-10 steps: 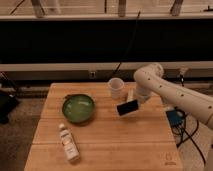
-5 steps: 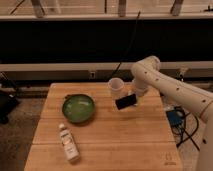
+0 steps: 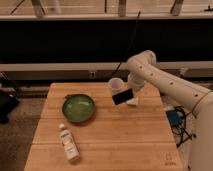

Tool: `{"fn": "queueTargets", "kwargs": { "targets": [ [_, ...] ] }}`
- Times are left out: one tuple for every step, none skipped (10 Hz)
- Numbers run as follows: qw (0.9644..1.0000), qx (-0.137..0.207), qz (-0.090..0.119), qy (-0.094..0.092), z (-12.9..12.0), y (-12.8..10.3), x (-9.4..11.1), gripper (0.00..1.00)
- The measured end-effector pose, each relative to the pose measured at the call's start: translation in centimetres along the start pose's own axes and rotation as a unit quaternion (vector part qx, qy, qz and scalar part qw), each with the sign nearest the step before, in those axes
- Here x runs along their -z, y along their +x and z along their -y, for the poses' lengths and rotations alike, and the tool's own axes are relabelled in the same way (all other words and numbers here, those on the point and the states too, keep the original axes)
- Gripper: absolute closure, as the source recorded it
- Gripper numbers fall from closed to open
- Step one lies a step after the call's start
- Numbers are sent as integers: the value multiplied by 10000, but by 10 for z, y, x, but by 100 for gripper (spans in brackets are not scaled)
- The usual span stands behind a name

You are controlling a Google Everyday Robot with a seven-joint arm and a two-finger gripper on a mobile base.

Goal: Place the eraser in the ceramic cup

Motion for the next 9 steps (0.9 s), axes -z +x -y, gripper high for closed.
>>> {"fn": "queueTargets", "kwargs": {
  "targets": [
    [10000, -6, -39, 65, 5, 3, 5, 98],
    [9999, 8, -62, 146, 15, 5, 15, 98],
    [9998, 32, -91, 187, 25, 7, 25, 98],
    [9996, 21, -141, 253, 36, 14, 34, 98],
    [9994, 10, -200, 264, 41, 21, 40, 98],
    [9992, 3, -245, 305, 47, 25, 43, 98],
    [9989, -2, -321, 333, 52, 32, 48, 98],
    [9986, -2, -392, 368, 58, 38, 51, 98],
    [9982, -2, -450, 388, 62, 42, 53, 98]
  ]
}}
